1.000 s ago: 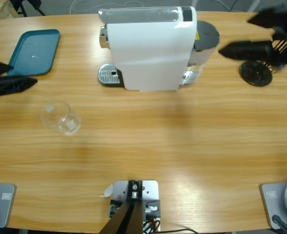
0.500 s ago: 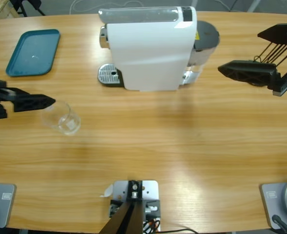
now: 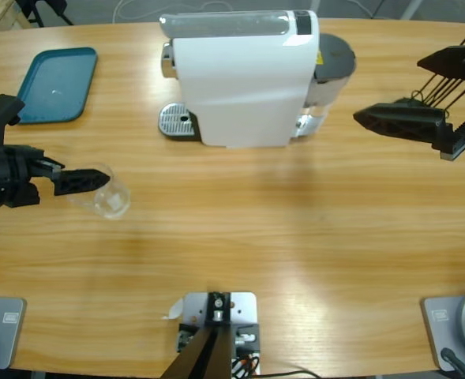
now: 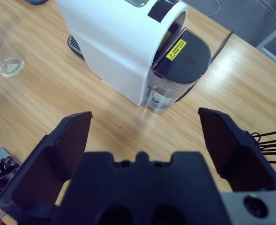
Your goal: Pour coffee
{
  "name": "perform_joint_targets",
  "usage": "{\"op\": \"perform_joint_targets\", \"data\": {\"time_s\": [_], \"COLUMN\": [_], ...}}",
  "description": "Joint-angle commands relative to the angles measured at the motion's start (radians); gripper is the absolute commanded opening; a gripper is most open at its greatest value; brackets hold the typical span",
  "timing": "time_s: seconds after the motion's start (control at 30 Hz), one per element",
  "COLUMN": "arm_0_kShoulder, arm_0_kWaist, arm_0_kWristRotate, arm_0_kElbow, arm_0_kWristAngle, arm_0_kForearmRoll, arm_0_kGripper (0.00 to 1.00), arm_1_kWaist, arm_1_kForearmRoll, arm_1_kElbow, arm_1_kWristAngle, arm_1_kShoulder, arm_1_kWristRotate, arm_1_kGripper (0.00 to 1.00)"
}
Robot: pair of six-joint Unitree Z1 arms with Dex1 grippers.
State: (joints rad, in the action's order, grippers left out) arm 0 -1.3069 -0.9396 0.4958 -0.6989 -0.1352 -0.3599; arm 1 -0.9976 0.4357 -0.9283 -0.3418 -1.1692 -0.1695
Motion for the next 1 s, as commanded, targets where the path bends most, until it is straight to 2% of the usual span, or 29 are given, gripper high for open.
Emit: {"op": "perform_joint_targets", "data": {"time_s": [0.03,0.27,0.77,0.8,0.83,0.93,1.0], "arm_0_kShoulder": [-0.064,-0.075,-0.165,-0.167,-0.172,-0.185,-0.191], "arm_0_kWaist": [-0.094,-0.131,-0.165,-0.165,-0.165,-0.165,-0.165], "arm_0_kWristRotate": [0.067,0.097,0.11,0.11,0.11,0.11,0.11], "arm_0_kElbow": [0.053,0.062,0.077,0.078,0.078,0.078,0.078], "arm_0_kWristAngle": [-0.05,-0.107,-0.114,-0.115,-0.115,-0.118,-0.123], "arm_0_kForearmRoll": [0.023,0.03,0.076,0.077,0.079,0.086,0.088], "arm_0_kGripper": [0.991,0.991,0.981,0.936,0.843,0.69,0.52], "arm_1_kWaist": [0.01,0.01,0.01,0.01,0.01,0.01,0.01], "arm_1_kForearmRoll": [0.012,0.023,0.041,0.041,0.041,0.041,0.041], "arm_1_kElbow": [0.043,0.052,0.057,0.059,0.059,0.061,0.062], "arm_1_kWristAngle": [0.02,0.028,0.03,0.03,0.031,0.039,0.041], "arm_1_kShoulder": [0.033,0.041,0.056,0.056,0.056,0.055,0.054], "arm_1_kWristRotate": [-0.015,-0.02,-0.022,-0.022,-0.022,-0.022,-0.022], "arm_1_kGripper": [0.991,0.991,0.991,0.991,0.991,0.987,0.987]}}
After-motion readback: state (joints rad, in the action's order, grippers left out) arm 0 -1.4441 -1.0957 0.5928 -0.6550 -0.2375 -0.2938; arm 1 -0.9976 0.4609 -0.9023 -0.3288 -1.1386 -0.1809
